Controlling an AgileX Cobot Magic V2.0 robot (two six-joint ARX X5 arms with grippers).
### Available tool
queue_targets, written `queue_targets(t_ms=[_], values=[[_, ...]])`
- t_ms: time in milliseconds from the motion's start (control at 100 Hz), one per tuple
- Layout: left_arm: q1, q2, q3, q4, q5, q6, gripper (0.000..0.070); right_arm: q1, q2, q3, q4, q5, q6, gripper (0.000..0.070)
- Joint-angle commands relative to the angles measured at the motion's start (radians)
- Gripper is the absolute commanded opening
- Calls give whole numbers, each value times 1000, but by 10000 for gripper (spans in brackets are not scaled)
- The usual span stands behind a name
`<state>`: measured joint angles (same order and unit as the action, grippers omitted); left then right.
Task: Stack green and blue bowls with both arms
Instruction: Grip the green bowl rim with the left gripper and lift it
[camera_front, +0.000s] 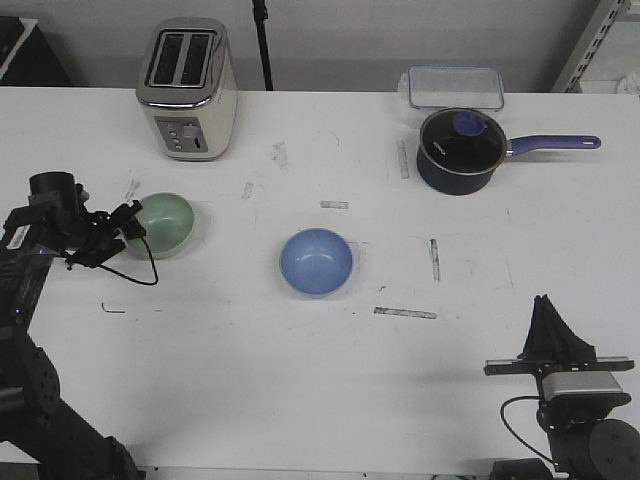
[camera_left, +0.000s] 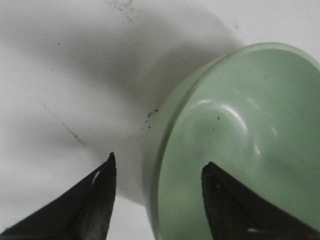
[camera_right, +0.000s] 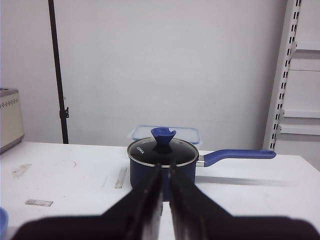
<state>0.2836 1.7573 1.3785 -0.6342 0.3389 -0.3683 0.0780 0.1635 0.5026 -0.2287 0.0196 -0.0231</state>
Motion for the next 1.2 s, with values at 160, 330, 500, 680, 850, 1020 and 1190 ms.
queue_targets(t_ms=[160,330,500,680,850,1020,1190], values=[[-16,56,21,10,-5,-16,303,1,-1,8,9,0,-5,16],[-17,76,21,5,-6,-18,67,1,-1,8,9,0,-5,16],[-23,76,21,8,-5,-18,0,1,-1,8,9,0,-5,16],[-44,66,21,7,2,-18,0,1,-1,8,9,0,-5,16],[-82,24,21,4,5,-24,0,1,-1,8,9,0,-5,16],[-136,-50,21,5,34,-56,0,1,-1,8,9,0,-4,16],[-224,-107,21,4,60,-101,0,1,-1,8,9,0,-5,16]])
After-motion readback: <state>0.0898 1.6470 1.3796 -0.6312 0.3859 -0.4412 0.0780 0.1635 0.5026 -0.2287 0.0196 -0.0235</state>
